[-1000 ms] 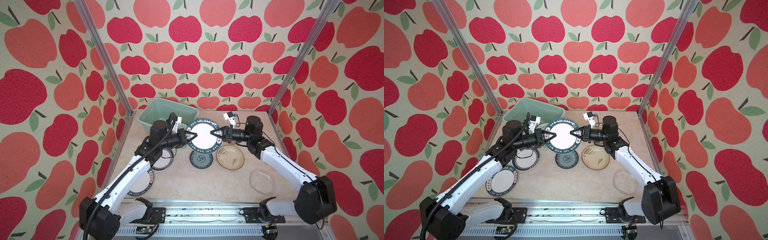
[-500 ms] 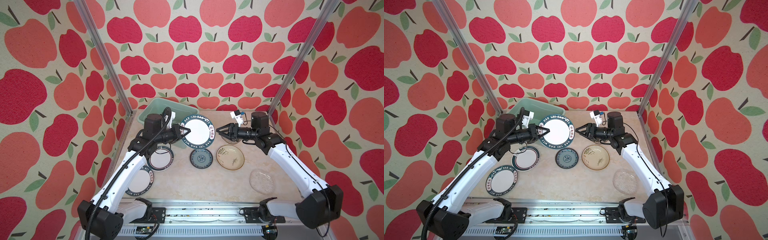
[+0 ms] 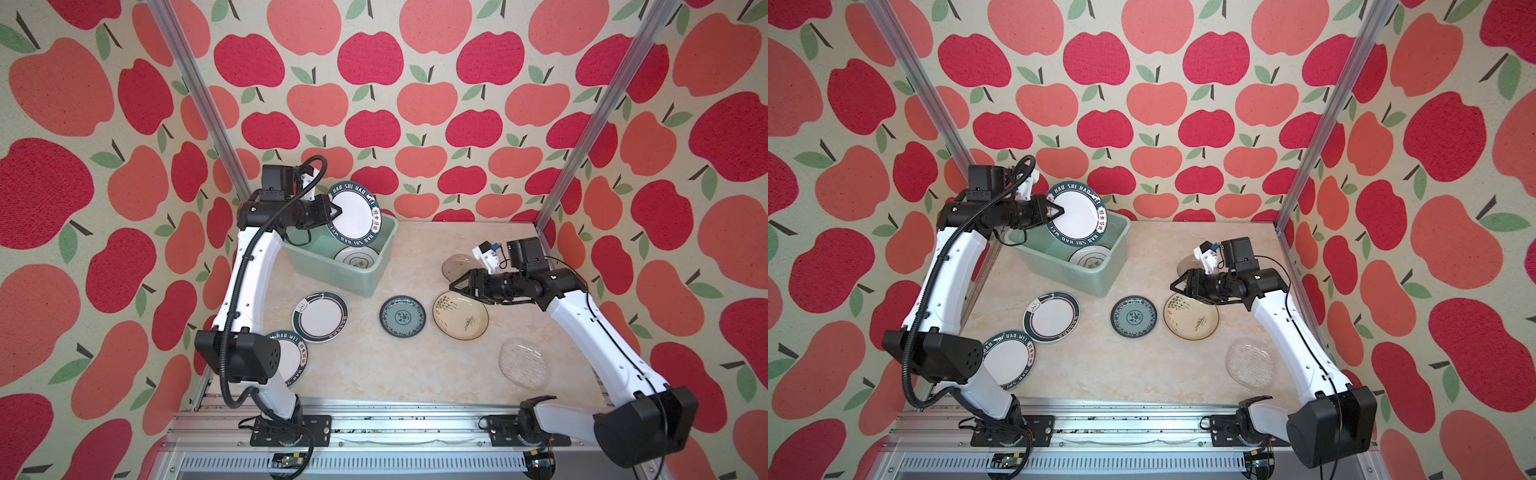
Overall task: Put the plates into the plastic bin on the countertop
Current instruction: 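Carry the plate to the bin with the left gripper while the right releases, then lower the teal-lettered plate into the bin onto the white plate with the left gripper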
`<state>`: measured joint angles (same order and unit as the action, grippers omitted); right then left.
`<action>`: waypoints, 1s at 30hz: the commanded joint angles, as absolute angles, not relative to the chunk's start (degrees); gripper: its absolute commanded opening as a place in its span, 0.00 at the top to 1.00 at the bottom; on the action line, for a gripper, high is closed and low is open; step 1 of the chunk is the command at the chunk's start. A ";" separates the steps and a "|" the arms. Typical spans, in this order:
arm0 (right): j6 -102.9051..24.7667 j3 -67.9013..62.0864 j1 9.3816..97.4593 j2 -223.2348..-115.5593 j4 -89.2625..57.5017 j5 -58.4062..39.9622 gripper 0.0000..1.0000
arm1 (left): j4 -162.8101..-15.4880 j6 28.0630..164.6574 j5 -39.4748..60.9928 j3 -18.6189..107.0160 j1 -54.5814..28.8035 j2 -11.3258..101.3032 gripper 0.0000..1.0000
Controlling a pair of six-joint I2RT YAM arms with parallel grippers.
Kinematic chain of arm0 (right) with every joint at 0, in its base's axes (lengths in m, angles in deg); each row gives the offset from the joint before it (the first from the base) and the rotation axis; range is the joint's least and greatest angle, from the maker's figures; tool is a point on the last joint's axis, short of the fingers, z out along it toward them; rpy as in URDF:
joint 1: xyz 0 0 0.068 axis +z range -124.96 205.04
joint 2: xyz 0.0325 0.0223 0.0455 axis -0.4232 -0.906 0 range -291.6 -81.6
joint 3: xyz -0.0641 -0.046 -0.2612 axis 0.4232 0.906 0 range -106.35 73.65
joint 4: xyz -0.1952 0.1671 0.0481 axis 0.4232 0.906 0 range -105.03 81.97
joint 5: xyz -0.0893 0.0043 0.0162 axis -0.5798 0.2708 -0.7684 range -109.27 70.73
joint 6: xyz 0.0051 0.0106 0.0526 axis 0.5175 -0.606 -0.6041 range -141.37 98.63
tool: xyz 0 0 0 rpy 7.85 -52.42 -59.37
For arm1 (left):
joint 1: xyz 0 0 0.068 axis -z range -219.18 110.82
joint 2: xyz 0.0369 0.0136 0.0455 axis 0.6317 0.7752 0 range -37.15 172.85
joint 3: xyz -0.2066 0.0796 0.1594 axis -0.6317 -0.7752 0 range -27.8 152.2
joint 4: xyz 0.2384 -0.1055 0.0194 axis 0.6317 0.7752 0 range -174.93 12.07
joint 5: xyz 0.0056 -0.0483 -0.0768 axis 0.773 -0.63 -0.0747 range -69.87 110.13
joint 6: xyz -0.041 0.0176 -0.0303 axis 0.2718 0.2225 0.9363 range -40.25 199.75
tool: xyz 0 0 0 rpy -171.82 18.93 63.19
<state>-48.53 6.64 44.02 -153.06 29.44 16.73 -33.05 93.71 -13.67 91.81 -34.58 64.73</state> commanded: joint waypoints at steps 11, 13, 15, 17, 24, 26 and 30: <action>-43.96 11.05 44.13 -156.74 37.72 16.83 0.42 | -23.58 82.20 -13.86 121.38 -36.39 92.33 1.00; -43.96 11.48 44.58 -157.71 37.70 16.77 0.42 | -23.52 81.33 -15.07 121.39 -36.37 94.05 1.00; -44.22 11.76 45.19 -158.59 37.38 16.85 0.42 | -22.98 80.16 -16.14 121.24 -36.27 95.47 1.00; -44.60 11.86 46.19 -159.37 36.94 16.60 0.42 | -22.03 78.56 -15.61 120.51 -35.80 96.51 1.00; -47.22 12.56 49.20 -161.03 33.44 16.35 0.42 | -22.23 74.40 -14.13 113.90 -34.32 96.79 1.00; -48.20 12.82 49.95 -161.26 32.25 16.24 0.42 | -22.43 73.72 -15.20 112.71 -34.34 96.75 1.00; -49.21 12.52 51.00 -161.85 31.29 15.97 0.42 | -21.77 73.15 -15.79 111.93 -34.34 97.29 1.00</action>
<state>-47.50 12.28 50.36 -160.97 32.61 16.54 -21.60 75.22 -13.78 112.14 -34.01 96.73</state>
